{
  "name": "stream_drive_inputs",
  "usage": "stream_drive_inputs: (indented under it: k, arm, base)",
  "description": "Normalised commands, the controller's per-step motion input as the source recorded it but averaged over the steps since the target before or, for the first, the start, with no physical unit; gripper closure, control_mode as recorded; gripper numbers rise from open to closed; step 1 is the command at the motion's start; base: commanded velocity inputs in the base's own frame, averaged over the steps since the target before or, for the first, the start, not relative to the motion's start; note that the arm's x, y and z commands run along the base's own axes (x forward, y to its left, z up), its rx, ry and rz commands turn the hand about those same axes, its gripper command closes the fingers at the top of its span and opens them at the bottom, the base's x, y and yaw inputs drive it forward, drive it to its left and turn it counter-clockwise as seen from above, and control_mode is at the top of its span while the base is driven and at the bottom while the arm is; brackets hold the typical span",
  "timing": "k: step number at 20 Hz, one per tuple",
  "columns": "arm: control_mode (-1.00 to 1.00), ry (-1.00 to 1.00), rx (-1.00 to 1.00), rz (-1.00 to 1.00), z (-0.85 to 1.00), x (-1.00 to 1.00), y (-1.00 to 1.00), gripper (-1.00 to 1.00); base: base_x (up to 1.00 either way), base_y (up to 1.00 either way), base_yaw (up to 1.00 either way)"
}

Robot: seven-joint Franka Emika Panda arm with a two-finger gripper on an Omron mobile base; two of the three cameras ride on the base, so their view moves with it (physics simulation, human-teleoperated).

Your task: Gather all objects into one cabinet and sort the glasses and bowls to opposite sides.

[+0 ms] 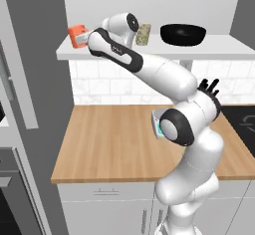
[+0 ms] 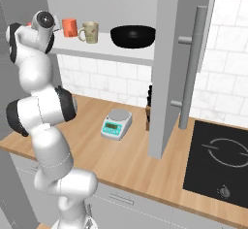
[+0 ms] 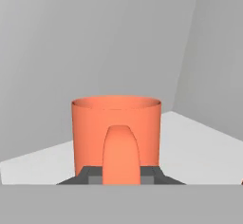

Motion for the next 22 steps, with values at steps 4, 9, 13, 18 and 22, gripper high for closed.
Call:
stream_drive_inputs:
  k: [4, 9, 13, 18, 22]
  arm:
    - [-1.0, 0.0, 0.0, -0.02, -0.22, 0.44, 0.0, 1.0]
    - [-1.0, 0.0, 0.0, -0.03, -0.08, 0.25, 0.0, 1.0]
    - [-1.0, 0.01, 0.0, -0.03, 0.0, 0.11, 0.03, 1.0]
    - [-1.0, 0.06, 0.0, -0.05, 0.0, 0.17, 0.03, -1.0]
    - [-1.0, 0.02, 0.0, -0.09, 0.0, 0.05, 0.0, -1.0]
  base:
    - [0.0, 0.0, 0.0]
    - [0.0, 0.0, 0.0]
    - [0.0, 0.0, 0.0]
    - [0.0, 0.0, 0.0]
    - [0.0, 0.0, 0.0]
